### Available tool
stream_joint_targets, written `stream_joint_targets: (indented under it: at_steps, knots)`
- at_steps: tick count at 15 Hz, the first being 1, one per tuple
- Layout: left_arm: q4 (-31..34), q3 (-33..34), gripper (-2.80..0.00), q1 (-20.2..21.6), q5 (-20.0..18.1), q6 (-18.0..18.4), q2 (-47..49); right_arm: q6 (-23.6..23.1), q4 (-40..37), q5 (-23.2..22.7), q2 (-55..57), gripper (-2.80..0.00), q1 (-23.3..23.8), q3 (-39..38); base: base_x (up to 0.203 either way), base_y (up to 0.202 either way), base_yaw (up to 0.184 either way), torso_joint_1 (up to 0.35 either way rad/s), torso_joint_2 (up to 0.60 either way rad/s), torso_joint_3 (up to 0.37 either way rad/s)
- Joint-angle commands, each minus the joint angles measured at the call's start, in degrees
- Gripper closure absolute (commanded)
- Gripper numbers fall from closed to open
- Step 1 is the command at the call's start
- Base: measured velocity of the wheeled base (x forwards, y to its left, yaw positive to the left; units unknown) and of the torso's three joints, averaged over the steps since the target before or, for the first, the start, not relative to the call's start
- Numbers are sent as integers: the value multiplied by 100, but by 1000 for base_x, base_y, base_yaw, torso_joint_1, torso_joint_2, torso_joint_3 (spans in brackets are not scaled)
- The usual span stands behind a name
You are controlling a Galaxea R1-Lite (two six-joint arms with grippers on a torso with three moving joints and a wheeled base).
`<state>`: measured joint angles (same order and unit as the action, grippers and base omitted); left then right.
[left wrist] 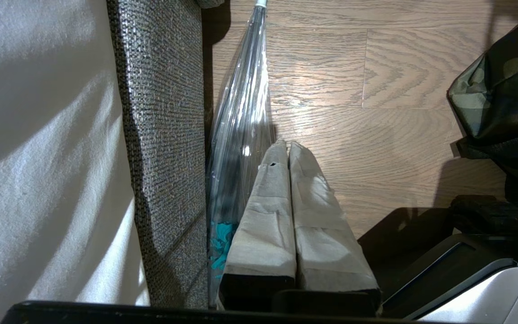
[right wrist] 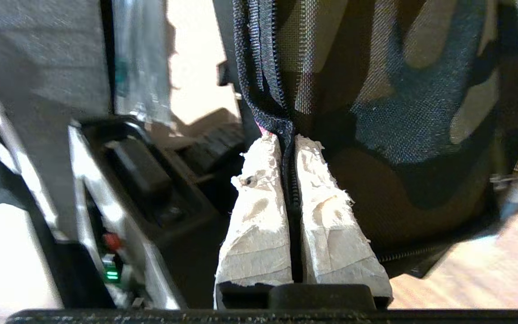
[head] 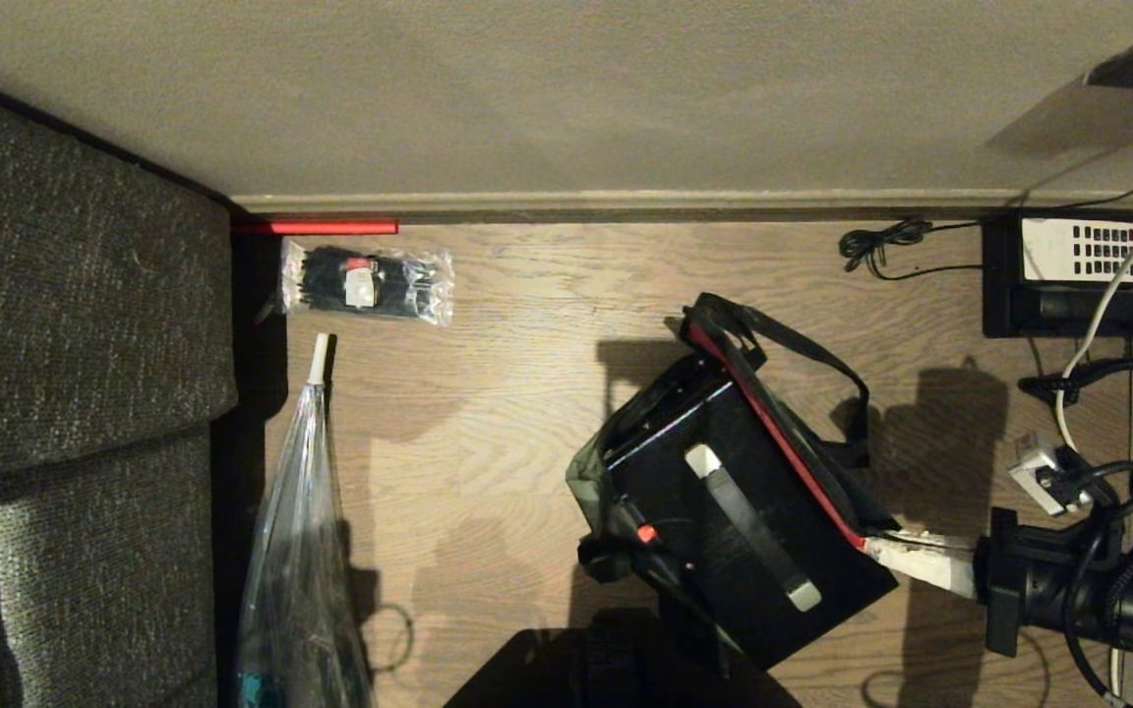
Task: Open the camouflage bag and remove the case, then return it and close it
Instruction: Close the top of the storage box
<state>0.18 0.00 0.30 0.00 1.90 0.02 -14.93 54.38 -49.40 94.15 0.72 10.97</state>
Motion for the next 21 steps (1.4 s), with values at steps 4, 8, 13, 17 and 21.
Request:
stream_joint_targets:
  at_steps: [4,8,13,17,21]
  knots:
    - [-1,9,0,5,0,3,-11,-813,-63,-56,268,0,25,-22,0,0,0,0,0,0]
    - [-1,9,0,5,0,3,-11,-996,-106,-449,378,0,-229,-20,0,0,0,0,0,0]
    - [-1,9,0,-1,0,3,-11,-1010,-103,-522,682,0,-708,89,0,0,0,0,0,0]
    - [-1,9,0,-2,0,3,-11,-1108,-68,-511,1105,-280,-767,350,0,0,0,0,0,0]
    - [-1,9,0,5,0,3,-11,-1109,-68,-531,1301,-280,-791,364,0,0,0,0,0,0]
